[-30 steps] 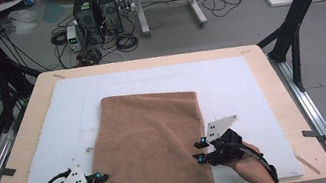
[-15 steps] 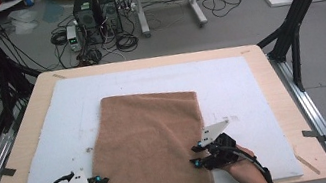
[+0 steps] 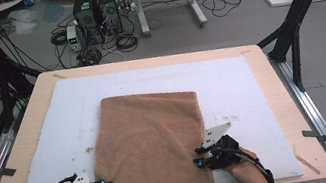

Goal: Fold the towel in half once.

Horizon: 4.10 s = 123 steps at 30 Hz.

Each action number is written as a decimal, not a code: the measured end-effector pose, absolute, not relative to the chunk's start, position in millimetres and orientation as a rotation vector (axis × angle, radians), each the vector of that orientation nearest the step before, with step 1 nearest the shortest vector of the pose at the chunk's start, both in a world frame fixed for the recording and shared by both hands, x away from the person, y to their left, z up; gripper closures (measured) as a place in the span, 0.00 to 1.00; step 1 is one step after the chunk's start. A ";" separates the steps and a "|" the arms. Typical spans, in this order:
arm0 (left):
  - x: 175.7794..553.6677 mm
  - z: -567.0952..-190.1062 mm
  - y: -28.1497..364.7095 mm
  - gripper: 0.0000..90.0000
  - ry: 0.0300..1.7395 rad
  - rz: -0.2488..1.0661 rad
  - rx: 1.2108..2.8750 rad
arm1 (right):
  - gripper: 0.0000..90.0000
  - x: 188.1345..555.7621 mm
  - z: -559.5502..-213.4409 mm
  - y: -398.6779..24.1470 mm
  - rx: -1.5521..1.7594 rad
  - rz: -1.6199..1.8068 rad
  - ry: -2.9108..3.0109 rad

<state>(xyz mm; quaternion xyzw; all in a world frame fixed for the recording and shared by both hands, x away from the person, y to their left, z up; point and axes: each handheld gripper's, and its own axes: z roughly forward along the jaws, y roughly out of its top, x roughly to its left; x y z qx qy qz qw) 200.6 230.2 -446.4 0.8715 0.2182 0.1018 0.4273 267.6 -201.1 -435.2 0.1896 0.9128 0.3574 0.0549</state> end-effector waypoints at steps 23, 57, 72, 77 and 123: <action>200.4 -440.2 242.9 0.69 0.597 0.269 2.128 | 0.65 250.0 -424.3 -214.3 0.556 1.168 2.750; 217.8 -445.6 252.9 0.60 0.664 0.263 2.150 | 0.52 252.5 -436.3 -223.3 0.610 1.093 2.777; 217.5 -447.1 246.6 0.94 0.627 0.309 2.159 | 0.95 260.2 -435.0 -221.4 0.580 1.089 2.799; 211.5 -444.4 253.9 0.95 0.619 0.274 2.137 | 0.95 255.7 -430.9 -225.7 0.551 1.126 2.822; 428.7 -449.2 231.9 0.77 1.069 0.512 2.002 | 0.67 452.2 -440.5 -215.3 0.996 1.063 2.530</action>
